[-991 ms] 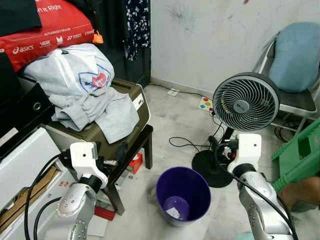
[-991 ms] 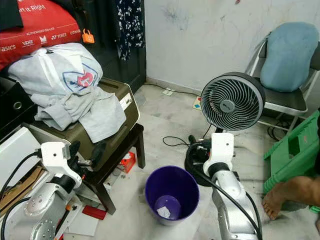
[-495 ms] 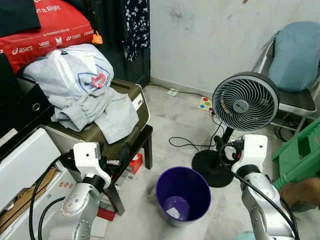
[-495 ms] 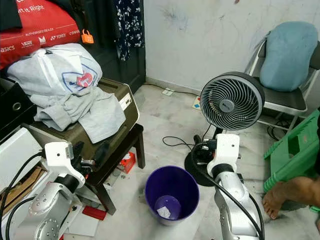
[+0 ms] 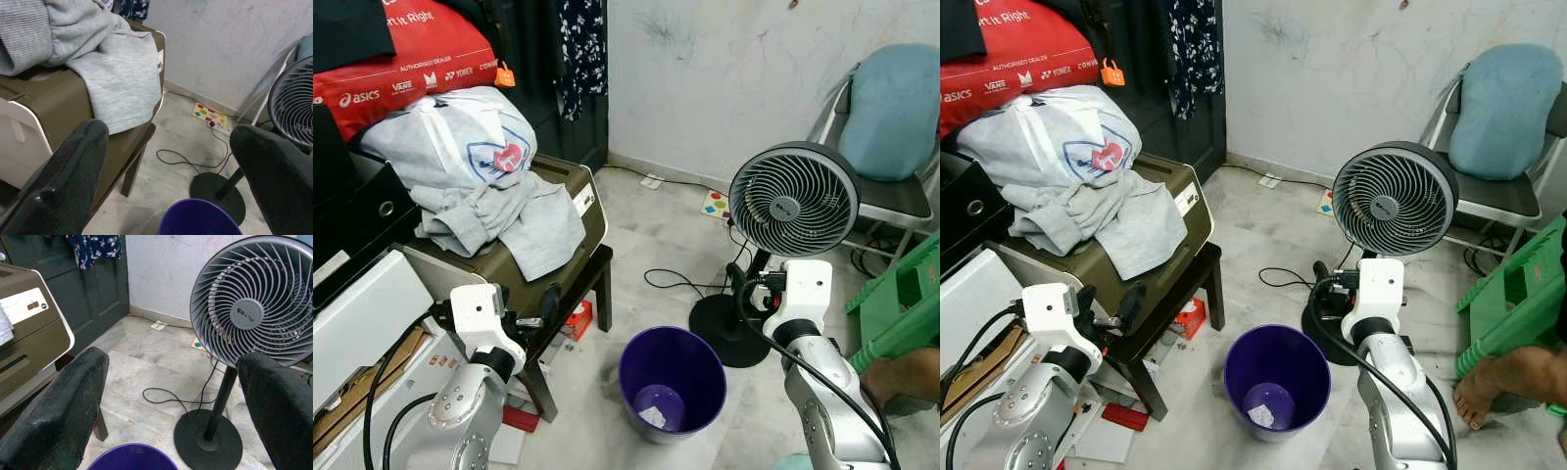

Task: Clean up the room

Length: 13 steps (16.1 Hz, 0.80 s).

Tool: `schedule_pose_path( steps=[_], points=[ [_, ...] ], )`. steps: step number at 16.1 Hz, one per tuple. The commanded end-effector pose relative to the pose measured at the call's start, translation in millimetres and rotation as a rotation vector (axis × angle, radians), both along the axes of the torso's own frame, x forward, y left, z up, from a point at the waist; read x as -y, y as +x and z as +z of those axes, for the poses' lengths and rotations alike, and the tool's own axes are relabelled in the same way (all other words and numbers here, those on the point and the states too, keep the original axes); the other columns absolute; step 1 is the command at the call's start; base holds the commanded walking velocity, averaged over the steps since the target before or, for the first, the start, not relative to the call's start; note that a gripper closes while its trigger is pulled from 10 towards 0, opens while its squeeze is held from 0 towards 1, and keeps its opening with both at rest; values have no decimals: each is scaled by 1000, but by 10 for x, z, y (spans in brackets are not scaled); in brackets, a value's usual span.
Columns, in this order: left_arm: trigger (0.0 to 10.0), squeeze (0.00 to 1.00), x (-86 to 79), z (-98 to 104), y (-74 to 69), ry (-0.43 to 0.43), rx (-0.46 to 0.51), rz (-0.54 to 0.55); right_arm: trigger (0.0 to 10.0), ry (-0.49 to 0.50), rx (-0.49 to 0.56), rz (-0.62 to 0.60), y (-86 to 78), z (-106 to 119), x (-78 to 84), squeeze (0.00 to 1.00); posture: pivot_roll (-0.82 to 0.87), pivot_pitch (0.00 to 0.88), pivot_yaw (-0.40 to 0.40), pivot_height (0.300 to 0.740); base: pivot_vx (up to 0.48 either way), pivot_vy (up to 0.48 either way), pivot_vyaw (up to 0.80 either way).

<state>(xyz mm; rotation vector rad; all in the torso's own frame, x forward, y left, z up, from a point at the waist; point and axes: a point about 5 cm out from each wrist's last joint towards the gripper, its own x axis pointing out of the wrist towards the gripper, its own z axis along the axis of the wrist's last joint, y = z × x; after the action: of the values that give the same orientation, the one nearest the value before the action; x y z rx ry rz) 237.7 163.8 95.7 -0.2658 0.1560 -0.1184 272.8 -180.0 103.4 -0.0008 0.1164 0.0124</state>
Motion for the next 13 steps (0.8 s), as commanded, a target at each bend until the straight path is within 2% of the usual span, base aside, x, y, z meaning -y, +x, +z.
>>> schedule_pose_path(
  steps=[1, 13],
  points=[
    [10000, 0, 8, 49, 12, 4, 12, -1, 10000, -12, 28, 2, 19, 81, -6, 0, -124, 0, 3, 740, 0, 0, 0],
    [10000, 0, 22, 81, 38, 26, 25, -18, 10000, -20, 24, 19, 39, 71, -44, 0, -115, 0, -2, 740, 0, 0, 0]
  ],
)
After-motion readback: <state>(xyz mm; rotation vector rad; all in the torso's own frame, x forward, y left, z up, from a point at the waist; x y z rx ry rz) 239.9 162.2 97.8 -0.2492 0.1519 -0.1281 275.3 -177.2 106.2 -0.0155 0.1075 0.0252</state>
